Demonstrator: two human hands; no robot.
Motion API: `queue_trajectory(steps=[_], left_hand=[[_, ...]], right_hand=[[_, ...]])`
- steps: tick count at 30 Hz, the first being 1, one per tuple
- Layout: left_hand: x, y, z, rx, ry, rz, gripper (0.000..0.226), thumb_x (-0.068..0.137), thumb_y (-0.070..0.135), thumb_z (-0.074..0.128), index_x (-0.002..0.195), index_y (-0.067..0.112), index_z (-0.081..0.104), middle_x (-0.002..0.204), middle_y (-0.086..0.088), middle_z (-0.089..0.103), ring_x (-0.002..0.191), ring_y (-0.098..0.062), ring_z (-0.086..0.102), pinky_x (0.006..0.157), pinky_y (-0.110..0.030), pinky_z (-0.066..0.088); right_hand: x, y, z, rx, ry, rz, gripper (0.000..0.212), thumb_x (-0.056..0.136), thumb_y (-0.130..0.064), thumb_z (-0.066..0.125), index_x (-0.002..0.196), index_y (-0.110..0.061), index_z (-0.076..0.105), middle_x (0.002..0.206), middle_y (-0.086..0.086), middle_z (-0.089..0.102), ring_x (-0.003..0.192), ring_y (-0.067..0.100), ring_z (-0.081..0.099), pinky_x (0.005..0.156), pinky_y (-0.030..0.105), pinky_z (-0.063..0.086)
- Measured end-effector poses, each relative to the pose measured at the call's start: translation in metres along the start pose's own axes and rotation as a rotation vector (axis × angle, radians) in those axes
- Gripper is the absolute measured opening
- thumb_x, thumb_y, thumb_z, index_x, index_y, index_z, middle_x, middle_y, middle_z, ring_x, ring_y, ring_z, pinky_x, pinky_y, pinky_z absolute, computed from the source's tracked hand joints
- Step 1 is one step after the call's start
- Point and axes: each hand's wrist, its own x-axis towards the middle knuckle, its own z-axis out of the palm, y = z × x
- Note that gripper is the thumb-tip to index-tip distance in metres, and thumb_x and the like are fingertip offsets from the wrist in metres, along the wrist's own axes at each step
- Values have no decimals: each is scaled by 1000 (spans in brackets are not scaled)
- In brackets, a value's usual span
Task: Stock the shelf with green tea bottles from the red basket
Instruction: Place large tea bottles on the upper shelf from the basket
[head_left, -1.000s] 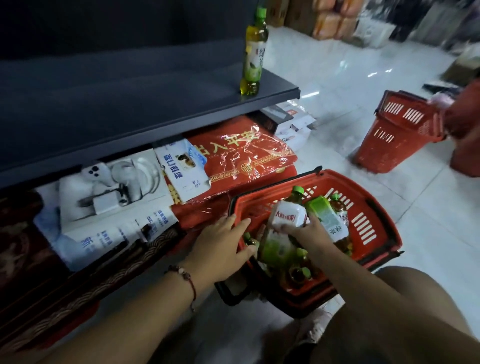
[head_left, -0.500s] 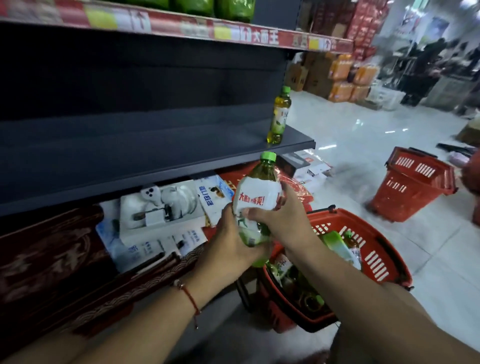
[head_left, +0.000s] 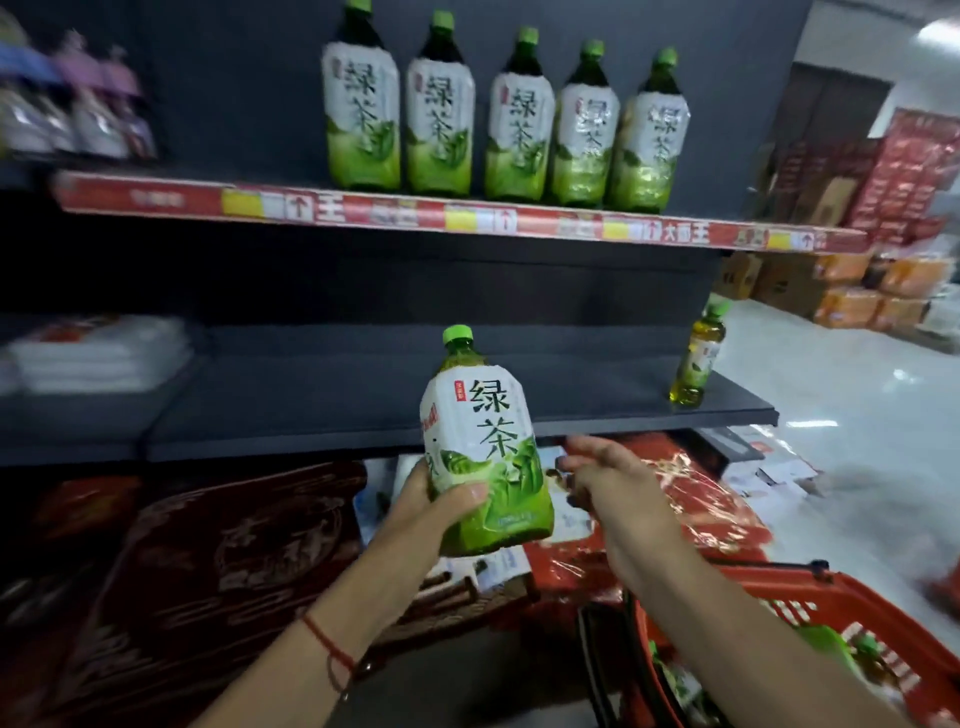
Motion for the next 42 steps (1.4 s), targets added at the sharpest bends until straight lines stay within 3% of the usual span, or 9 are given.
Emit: queue_trajectory(steps=[3, 14, 18, 24, 26, 29, 35, 39, 42], left_hand=[[-13, 31, -16, 28, -28, 63, 62, 69, 27, 76, 126, 26, 52, 113, 4, 75, 105, -20, 71, 82, -32, 59], [-18, 172, -71, 266, 103, 231, 116, 47, 63, 91, 142, 27, 37, 128, 3, 67, 113, -19, 68, 98, -44, 53], [-6, 228, -91, 440, 183, 311, 104, 52, 59, 85, 138, 24, 39, 124, 3, 66, 105, -6, 69, 89, -29, 56], [26, 302, -130, 711, 238, 438, 71, 62, 46, 90, 124, 28, 60, 110, 15, 74, 101, -3, 70, 90, -27, 55], [47, 320, -144, 743, 279, 457, 68, 63, 38, 91, 122, 27, 60, 107, 14, 75, 98, -3, 71, 87, -27, 56], [84, 341, -164, 793, 325, 474, 68, 64, 34, 93, 123, 27, 61, 109, 12, 74, 100, -5, 70, 90, -31, 57], [152, 354, -192, 814, 344, 469, 54, 70, 18, 90, 114, 29, 61, 99, 18, 71, 96, 1, 65, 71, -9, 48], [189, 349, -210, 823, 303, 416, 51, 72, 16, 89, 116, 25, 64, 106, 12, 73, 99, -4, 67, 78, -12, 51], [206, 348, -216, 826, 276, 395, 56, 75, 19, 87, 126, 24, 63, 115, 10, 71, 104, -4, 66, 80, -12, 50]], right_hand=[[-9, -17, 36, 3, -175, -8, 34, 90, 9, 46, 109, -9, 68, 97, 12, 76, 91, 26, 70, 83, 41, 58], [-27, -126, 126, 44, -575, -219, 28, 101, -21, 50, 110, -16, 76, 106, 1, 76, 102, 19, 72, 96, 43, 54], [-15, -168, 163, 81, -600, -302, 24, 101, -16, 53, 110, -16, 75, 107, -2, 76, 103, 12, 71, 93, 32, 54], [14, -223, 215, 43, -605, -375, 23, 101, -10, 53, 99, -24, 71, 96, -13, 73, 88, -2, 69, 69, 11, 52], [28, -238, 235, 49, -610, -376, 25, 101, -7, 50, 105, -21, 70, 99, -10, 73, 85, 0, 68, 67, 11, 53], [48, -257, 260, 34, -575, -379, 34, 102, -2, 45, 87, -24, 67, 88, -11, 70, 84, 6, 66, 72, 19, 55], [108, -268, 318, -102, -455, -394, 38, 98, -1, 43, 120, -18, 70, 113, 0, 70, 103, 20, 66, 90, 34, 56], [143, -257, 343, -147, -408, -328, 33, 97, -5, 45, 113, -17, 70, 110, 2, 70, 99, 20, 64, 87, 33, 56], [159, -249, 356, -152, -381, -331, 31, 96, -9, 48, 119, -16, 67, 113, 3, 68, 105, 24, 62, 98, 40, 52]])
